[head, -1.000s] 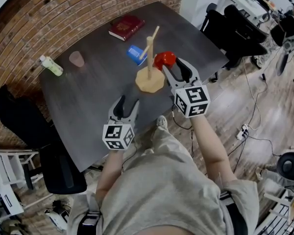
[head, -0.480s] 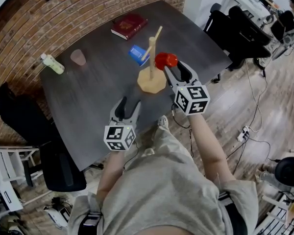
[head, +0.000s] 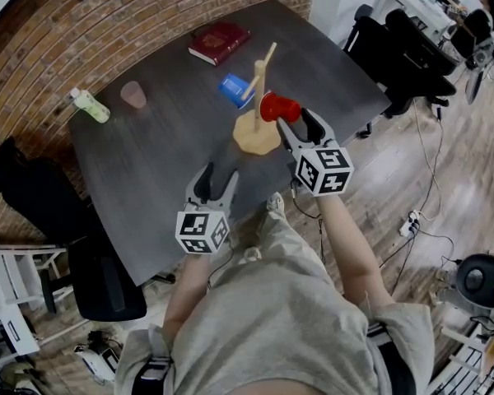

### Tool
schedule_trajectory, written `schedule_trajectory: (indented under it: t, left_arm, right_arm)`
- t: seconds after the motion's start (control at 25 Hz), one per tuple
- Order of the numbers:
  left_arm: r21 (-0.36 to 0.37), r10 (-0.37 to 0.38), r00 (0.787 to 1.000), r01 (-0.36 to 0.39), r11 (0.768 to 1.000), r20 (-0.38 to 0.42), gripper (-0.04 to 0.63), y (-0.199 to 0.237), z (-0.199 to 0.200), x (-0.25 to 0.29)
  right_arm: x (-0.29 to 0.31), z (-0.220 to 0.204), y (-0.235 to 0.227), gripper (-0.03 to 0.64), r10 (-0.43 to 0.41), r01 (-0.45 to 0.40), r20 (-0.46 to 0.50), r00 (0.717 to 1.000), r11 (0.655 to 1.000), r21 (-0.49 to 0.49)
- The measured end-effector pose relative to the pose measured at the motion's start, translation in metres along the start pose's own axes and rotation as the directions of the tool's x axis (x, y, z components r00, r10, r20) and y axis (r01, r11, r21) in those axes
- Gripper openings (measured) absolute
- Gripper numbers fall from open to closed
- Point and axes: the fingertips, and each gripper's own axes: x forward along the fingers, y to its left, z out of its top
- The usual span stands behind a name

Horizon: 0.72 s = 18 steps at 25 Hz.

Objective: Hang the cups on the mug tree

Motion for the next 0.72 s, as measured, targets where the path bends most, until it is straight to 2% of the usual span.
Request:
schedule_trajectory:
  t: [0.44, 0.72]
  left_arm:
    - [0.005, -0.035, 0.999, 0.035, 0.999, 0.013, 0.249, -0.010, 0.003, -0.031]
    - [0.015, -0.041, 0.999, 0.041, 0.999, 0.023, 0.140, -0.021, 0.007, -0.057]
  right_arm:
    - [-0.042, -0.019, 0.033, 0.236, -0.014, 0.013, -0.010, 1.000, 1.000, -0.014]
    - [-0.083, -0.031, 0.065, 0.096, -0.024, 0.022, -0.017, 1.000, 0.997, -0.076]
